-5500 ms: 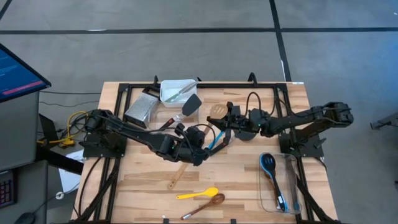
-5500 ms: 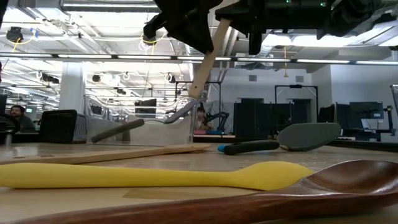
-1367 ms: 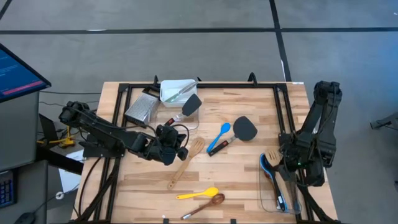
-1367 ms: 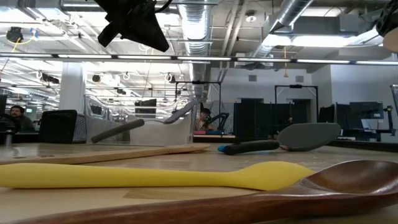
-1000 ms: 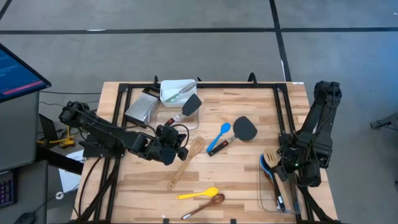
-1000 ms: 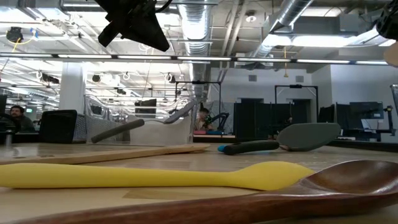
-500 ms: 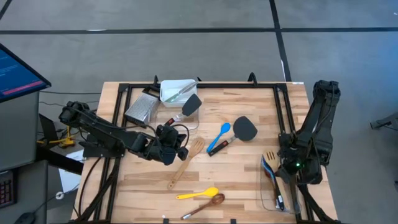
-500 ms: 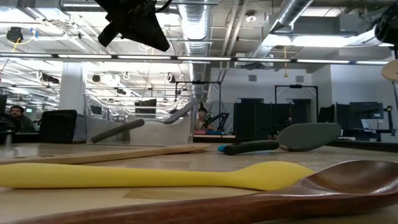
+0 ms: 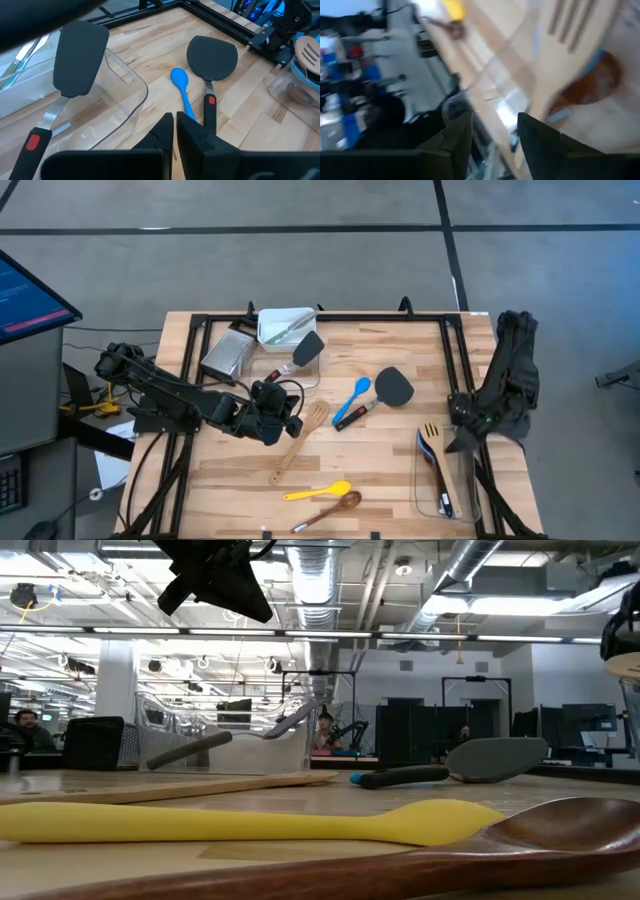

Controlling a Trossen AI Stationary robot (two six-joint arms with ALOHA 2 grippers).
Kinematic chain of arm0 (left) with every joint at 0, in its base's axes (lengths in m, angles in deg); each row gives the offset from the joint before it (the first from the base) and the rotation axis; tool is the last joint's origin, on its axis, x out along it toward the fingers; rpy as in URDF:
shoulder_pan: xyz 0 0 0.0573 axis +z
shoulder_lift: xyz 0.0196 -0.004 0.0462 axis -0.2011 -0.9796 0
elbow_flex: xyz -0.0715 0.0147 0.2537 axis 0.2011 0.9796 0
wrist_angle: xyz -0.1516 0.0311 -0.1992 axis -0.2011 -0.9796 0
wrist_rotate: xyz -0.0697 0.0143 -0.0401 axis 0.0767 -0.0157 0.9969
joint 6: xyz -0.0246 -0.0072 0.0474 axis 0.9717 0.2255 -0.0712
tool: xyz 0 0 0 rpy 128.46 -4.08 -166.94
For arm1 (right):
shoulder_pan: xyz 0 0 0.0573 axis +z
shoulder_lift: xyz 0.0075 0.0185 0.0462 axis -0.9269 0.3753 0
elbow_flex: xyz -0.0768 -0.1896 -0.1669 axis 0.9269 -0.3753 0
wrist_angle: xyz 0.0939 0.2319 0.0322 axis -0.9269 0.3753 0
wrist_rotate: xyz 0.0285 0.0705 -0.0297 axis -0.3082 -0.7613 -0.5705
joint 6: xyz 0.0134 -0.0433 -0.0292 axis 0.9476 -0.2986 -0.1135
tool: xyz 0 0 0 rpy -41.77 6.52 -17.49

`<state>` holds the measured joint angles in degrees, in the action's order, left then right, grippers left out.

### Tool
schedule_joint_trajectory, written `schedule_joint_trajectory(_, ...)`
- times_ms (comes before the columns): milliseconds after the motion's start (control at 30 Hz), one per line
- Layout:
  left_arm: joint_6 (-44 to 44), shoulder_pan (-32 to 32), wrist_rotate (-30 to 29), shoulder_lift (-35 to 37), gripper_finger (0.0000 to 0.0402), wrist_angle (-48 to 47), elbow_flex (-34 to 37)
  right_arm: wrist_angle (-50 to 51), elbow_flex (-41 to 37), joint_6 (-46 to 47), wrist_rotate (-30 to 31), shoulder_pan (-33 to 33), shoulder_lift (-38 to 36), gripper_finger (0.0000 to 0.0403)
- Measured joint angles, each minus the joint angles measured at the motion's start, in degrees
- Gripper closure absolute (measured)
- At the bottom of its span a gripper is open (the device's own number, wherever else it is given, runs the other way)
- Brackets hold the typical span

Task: Pick & Place Kitchen Items
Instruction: Put the solid turner spatula into the top transparent bin

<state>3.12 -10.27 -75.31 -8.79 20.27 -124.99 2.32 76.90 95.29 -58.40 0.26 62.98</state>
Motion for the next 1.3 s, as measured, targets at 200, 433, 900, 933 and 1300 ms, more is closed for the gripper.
schedule_joint_trajectory(200,0.0,0.0,0.0,0.0,0.0394,0.0,0.0,-6.0,0.0,-17.6,4.8,-2.7,-6.6,0.0272)
schedule_joint_trajectory(433,0.0,0.0,0.0,0.0,0.0394,0.0,0.0,-15.8,0.0,-41.9,15.3,-5.9,-10.4,0.0286)
schedule_joint_trajectory(900,0.0,0.0,0.0,0.0,0.0394,0.0,0.0,-17.9,0.1,-62.2,31.5,-12.0,-12.0,0.0285)
schedule_joint_trajectory(933,0.0,0.0,0.0,0.0,0.0394,0.0,0.0,-17.9,0.0,-62.9,32.1,-12.4,-12.0,0.0285)
schedule_joint_trajectory(1300,-0.1,0.0,0.0,0.0,0.0394,0.0,0.0,-16.6,0.0,-65.6,33.4,-16.2,-11.9,0.0285)
